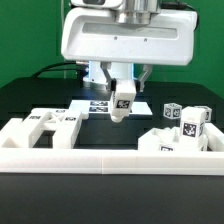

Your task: Assemble chair

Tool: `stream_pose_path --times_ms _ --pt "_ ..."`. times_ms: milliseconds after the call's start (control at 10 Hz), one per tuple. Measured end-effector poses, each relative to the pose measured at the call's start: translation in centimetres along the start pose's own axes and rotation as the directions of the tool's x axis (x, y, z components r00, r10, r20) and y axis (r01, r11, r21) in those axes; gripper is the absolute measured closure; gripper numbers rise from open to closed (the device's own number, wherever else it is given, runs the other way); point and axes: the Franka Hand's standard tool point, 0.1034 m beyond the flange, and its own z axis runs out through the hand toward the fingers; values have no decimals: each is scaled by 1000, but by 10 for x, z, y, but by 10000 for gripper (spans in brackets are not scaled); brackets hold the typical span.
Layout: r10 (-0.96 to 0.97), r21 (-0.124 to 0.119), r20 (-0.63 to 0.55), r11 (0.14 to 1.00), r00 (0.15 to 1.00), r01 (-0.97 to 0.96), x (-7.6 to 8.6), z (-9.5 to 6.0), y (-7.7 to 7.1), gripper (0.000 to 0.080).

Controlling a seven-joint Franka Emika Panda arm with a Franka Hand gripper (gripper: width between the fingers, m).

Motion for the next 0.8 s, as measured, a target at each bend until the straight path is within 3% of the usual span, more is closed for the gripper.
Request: stream_pose_path --times_ms 100,300,500,800 --pt "-4 -8 -63 1000 998 3 4 -7 -3 508" --pt "-16 -43 -210 999 978 7 3 -2 5 508" --pt "-16 -43 -209 999 978 8 2 -1 3 508" --pt "20 -5 -234 1000 972 -22 18 -8 -15 508"
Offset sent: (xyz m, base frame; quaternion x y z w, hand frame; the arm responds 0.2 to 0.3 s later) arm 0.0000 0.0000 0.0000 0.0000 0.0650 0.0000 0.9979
